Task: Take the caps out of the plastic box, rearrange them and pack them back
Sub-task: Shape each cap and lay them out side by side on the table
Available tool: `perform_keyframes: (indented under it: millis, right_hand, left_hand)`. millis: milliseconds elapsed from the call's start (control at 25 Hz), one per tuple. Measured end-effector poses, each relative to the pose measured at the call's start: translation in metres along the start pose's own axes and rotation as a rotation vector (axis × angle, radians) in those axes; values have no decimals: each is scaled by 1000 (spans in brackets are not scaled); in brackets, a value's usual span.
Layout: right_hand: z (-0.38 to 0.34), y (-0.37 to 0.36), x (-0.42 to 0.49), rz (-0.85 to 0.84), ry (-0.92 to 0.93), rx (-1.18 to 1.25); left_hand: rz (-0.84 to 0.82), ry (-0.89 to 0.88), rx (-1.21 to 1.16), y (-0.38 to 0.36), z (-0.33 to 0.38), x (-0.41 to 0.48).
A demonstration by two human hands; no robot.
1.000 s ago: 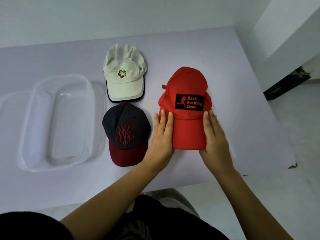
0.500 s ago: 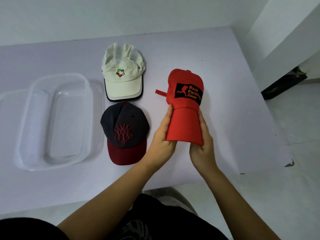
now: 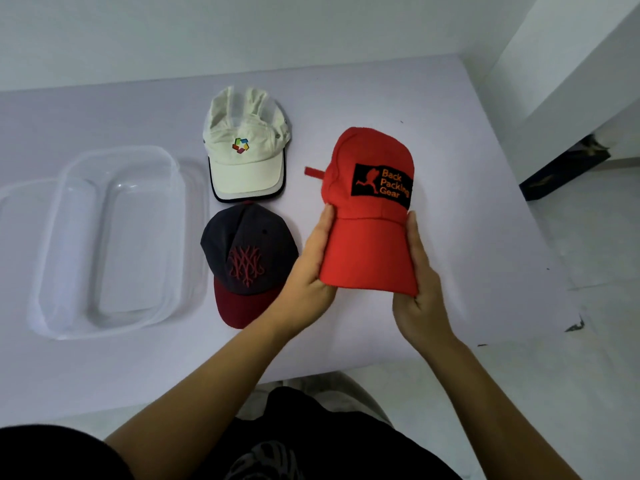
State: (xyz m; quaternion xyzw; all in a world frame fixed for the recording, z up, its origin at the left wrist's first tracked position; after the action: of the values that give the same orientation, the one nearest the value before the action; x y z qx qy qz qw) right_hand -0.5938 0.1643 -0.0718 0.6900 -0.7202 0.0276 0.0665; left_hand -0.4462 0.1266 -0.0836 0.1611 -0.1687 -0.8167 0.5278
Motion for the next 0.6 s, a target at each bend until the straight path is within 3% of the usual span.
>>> perform_keyframes:
  millis: [120,200,320,440,480,600]
  right_hand:
    - [-5,-26,-4,132,-80,173]
    - [-5,-26,-4,138,-64,200]
    - [2,-2,-2,-55,29,-42]
    - [15,24,-4,-163,65,-313]
    - [14,29,-4,-174,103,-353]
    - [17,37,-3,-210,148,-468]
  left_hand:
    - [-7,133,-327,-15,5,-9]
    - [13,157,-346,-14,2,-14]
    - [6,26,-21,11,-13,-9]
    - [-139,-52,244,30,-23,-3]
    - [-108,-24,205,38,-20,-2]
    - [217,135,-138,66,-7,16]
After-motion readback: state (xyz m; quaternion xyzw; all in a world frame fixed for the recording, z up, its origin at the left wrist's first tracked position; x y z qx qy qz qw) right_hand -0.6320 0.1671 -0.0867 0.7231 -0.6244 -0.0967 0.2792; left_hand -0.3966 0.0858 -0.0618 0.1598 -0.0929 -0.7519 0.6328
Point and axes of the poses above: each hand's wrist, its own x-axis towards the middle knuckle, its own y-axis out of the back of the hand, z = x × y, the point moved 3 cm from there along x, towards the middle knuckle, and after that the axes turned 15 degrees about x, right-handed, at the moved point
